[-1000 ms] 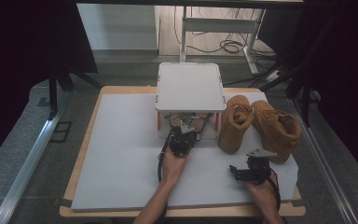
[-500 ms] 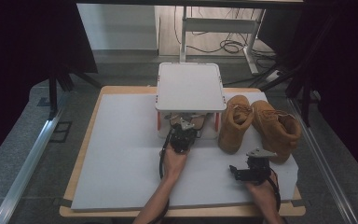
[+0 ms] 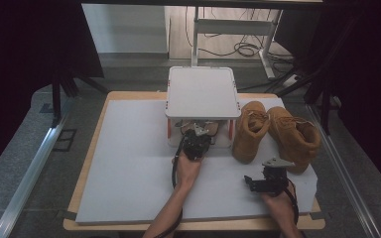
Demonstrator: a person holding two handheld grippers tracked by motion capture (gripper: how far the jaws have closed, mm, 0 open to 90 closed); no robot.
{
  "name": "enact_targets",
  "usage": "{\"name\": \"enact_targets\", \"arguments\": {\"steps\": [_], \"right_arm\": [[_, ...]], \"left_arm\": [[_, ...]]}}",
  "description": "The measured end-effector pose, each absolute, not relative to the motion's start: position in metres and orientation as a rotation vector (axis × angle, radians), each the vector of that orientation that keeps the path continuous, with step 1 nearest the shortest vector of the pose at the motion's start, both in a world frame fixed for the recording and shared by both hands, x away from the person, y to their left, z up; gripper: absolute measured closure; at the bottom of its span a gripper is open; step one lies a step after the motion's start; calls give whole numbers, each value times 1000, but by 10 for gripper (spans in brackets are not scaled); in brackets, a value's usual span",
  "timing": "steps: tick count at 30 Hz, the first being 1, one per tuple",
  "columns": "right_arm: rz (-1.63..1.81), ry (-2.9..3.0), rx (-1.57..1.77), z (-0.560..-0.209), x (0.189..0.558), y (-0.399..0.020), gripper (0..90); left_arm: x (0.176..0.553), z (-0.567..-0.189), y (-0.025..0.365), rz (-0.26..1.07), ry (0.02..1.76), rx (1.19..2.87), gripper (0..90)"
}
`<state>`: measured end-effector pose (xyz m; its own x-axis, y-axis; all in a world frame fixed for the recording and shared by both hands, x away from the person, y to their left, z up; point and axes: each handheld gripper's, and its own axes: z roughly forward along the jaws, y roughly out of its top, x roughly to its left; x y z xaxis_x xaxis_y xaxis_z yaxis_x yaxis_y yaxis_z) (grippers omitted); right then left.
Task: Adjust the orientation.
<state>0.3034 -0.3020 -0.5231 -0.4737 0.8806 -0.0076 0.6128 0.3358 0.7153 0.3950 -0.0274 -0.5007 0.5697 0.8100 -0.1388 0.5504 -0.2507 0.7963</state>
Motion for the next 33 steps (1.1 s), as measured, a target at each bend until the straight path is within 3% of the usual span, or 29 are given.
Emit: {"name": "enact_targets", "arguments": {"steps": [11, 19, 24, 33], "right_arm": [[926, 2211, 1315, -523, 303, -302, 41], [927, 2211, 1317, -523, 303, -302, 41], [926, 2211, 1315, -523, 303, -302, 41], [927, 2211, 1317, -523, 303, -302, 41]], "left_arm": [[399, -501, -30, 382, 1095, 1949, 889], [395, -498, -29, 380, 1088, 1955, 797], [389, -496, -28, 376, 1076, 1962, 734], [380, -493, -22, 388, 1065, 1985, 498]]}}
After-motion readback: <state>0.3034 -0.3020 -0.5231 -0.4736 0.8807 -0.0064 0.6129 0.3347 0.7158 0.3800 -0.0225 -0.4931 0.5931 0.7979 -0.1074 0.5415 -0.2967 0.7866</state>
